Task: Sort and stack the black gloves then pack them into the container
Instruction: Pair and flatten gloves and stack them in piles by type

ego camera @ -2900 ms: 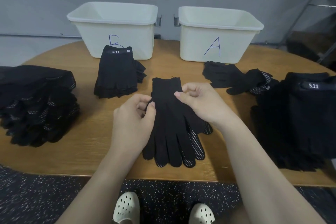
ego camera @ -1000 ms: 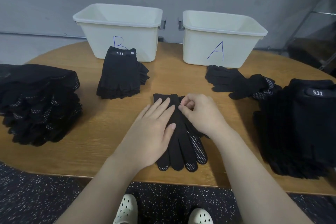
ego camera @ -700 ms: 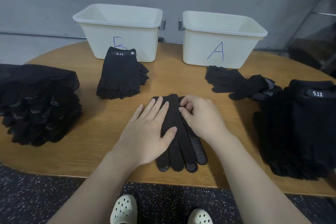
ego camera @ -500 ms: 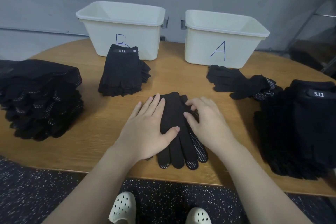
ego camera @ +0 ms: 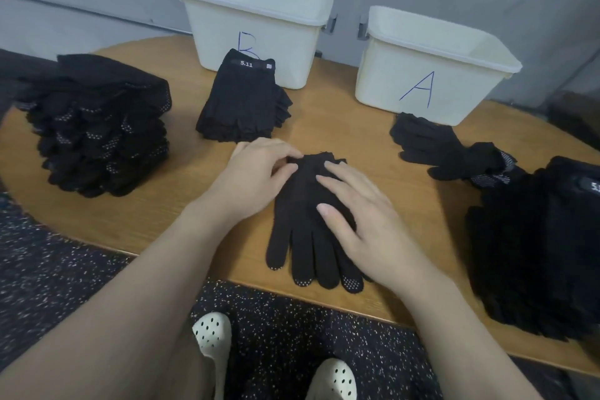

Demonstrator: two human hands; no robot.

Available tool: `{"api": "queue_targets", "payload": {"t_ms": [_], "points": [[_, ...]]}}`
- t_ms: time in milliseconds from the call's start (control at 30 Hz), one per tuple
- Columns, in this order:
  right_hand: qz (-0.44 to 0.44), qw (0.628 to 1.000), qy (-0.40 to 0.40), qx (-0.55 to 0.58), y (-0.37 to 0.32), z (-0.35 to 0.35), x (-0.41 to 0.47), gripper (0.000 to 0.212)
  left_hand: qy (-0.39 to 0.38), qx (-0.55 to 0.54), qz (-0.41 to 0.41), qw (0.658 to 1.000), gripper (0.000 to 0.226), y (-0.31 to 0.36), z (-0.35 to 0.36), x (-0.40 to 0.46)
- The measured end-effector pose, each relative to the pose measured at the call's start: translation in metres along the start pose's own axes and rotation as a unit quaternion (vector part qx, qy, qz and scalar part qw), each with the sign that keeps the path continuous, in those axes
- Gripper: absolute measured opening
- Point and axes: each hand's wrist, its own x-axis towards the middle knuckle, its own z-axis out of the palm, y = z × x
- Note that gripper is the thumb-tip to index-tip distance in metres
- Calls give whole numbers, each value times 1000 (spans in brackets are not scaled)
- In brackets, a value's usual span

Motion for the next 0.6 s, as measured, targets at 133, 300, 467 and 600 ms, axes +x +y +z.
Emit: {"api": "queue_targets", "payload": {"t_ms": [133,300,467,600], "points": [[2,993,-106,-54,-9,10,14,68,18,-12,-12,1000,18,0,-2,0],[-30,973,-182,-140,-16,10,8,70,21,3,-22,1000,29,-1,1,3],[-111,963,-201,-139,-37,12,-19,64,35,-6,-27,999,17,-1,2,3],[-146,961,-198,-125,-47,16,-35,66,31,-7,-26,999,13,1,1,2]]}}
